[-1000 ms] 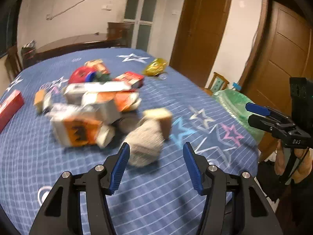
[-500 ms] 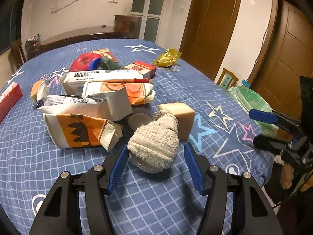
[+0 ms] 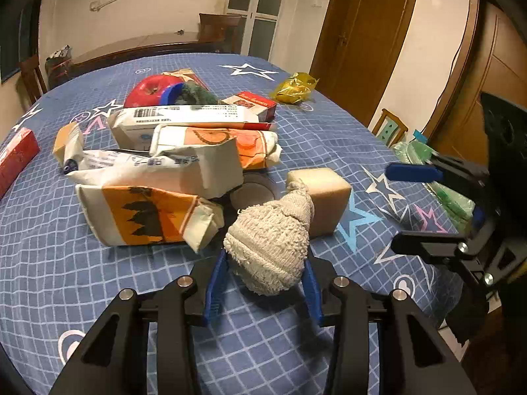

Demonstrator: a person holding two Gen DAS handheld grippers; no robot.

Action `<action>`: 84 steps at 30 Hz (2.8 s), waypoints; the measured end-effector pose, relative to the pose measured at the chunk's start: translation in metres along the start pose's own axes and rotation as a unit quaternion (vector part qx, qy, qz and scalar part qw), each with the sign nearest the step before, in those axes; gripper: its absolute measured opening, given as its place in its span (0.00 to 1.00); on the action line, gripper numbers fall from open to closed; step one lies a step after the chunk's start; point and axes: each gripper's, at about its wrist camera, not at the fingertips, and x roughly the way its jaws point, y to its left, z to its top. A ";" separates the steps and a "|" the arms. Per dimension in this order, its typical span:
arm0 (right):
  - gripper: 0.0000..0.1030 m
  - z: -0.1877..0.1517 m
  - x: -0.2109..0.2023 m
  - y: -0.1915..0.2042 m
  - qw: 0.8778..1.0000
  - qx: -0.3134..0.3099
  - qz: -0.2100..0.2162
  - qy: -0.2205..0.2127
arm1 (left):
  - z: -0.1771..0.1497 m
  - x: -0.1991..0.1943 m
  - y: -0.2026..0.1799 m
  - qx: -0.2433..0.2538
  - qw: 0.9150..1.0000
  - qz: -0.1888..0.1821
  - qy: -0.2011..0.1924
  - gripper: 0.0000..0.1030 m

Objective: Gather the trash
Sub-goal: 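Grasp the grey sock with left tool while right tool grasps beige sponge, then carry the grey sock and beige sponge over the green bin with both tools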

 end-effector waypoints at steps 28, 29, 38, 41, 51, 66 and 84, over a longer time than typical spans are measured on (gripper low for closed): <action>0.37 0.016 0.026 0.003 0.999 0.028 -0.011 0.011 | 0.001 0.004 0.015 -0.020 1.000 0.015 -0.002 0.49; 0.37 0.013 0.023 0.003 0.999 0.038 -0.020 0.006 | 0.002 0.005 0.014 -0.021 1.000 0.016 -0.003 0.49; 0.37 -0.011 0.012 0.014 0.989 0.113 -0.093 -0.031 | 0.013 0.020 0.004 -0.014 0.999 0.028 -0.003 0.47; 0.37 -0.015 0.011 0.017 0.984 0.132 -0.110 -0.038 | 0.014 0.022 -0.002 -0.001 0.999 0.039 -0.005 0.39; 0.37 -0.019 0.001 0.030 0.975 0.141 -0.157 -0.072 | 0.004 0.001 -0.026 0.012 0.996 0.067 -0.056 0.37; 0.39 -0.018 -0.030 0.049 0.960 0.150 -0.191 -0.139 | -0.013 -0.058 -0.031 0.003 0.988 0.091 -0.127 0.37; 0.49 -0.018 -0.075 0.034 0.949 0.149 -0.230 -0.158 | 0.023 -0.048 -0.072 0.037 0.988 0.053 -0.141 0.37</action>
